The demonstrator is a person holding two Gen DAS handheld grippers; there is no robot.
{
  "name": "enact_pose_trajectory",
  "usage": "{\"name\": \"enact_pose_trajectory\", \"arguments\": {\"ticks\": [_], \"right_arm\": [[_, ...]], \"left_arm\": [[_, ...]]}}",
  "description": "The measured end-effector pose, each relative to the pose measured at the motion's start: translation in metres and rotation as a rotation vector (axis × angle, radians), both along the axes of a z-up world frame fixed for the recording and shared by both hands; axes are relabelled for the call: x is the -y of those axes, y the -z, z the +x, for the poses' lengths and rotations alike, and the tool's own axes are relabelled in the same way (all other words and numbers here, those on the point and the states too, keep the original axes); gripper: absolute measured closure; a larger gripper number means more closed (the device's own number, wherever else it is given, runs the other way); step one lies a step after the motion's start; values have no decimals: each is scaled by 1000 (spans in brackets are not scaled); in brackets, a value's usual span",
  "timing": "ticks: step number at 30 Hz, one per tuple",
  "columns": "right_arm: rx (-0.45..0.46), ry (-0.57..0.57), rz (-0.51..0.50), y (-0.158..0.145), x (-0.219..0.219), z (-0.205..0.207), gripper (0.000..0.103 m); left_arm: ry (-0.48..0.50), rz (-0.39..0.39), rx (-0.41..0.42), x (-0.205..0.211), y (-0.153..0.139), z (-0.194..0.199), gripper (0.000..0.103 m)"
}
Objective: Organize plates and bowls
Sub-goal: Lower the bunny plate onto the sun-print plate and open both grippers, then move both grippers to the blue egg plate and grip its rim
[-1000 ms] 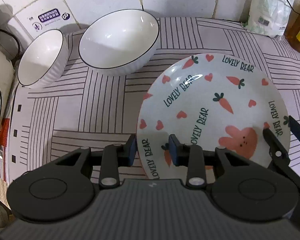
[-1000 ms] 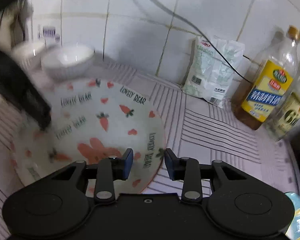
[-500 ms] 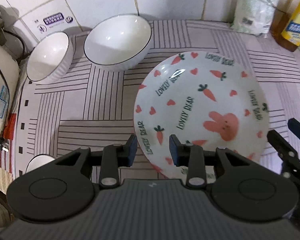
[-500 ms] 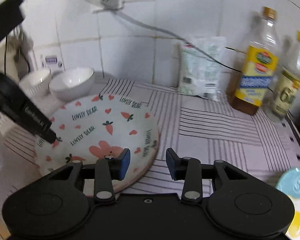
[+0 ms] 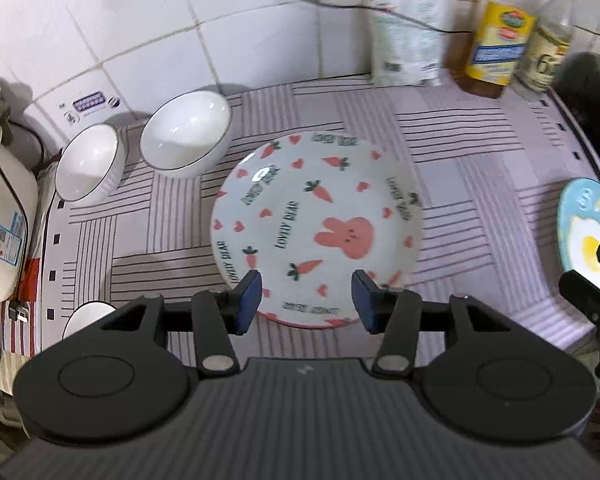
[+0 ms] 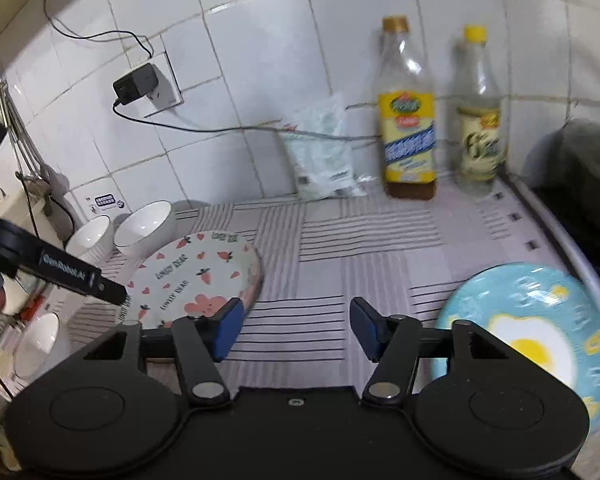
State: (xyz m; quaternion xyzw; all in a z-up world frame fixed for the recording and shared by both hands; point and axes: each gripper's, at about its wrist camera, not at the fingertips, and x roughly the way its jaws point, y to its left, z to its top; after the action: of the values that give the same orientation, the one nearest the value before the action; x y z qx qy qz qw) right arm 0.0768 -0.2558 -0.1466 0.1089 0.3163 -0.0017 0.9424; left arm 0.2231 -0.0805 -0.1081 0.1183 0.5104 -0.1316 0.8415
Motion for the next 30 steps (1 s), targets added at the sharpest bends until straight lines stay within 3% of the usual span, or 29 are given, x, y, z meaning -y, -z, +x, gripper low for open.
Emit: {"name": "enact_pose_trajectory", "arguments": {"ticks": [6, 16, 22, 25, 30], "right_arm": [[-19, 0, -106, -14, 9, -35, 31], [-71, 155, -180, -25, 39, -83, 29], [-83, 280, -191, -12, 63, -100, 28], [-64, 369, -193, 7, 75, -106, 19], [-62, 442, -137, 40, 94, -109, 19]], "left_arm": [[85, -19, 9, 24, -15, -33, 42], [200, -49, 21, 78, -20, -71, 28], [257, -53, 13, 112, -3, -77, 19], [268, -76, 15, 126, 5, -78, 13], [242, -129, -23, 139, 20, -71, 10]]}}
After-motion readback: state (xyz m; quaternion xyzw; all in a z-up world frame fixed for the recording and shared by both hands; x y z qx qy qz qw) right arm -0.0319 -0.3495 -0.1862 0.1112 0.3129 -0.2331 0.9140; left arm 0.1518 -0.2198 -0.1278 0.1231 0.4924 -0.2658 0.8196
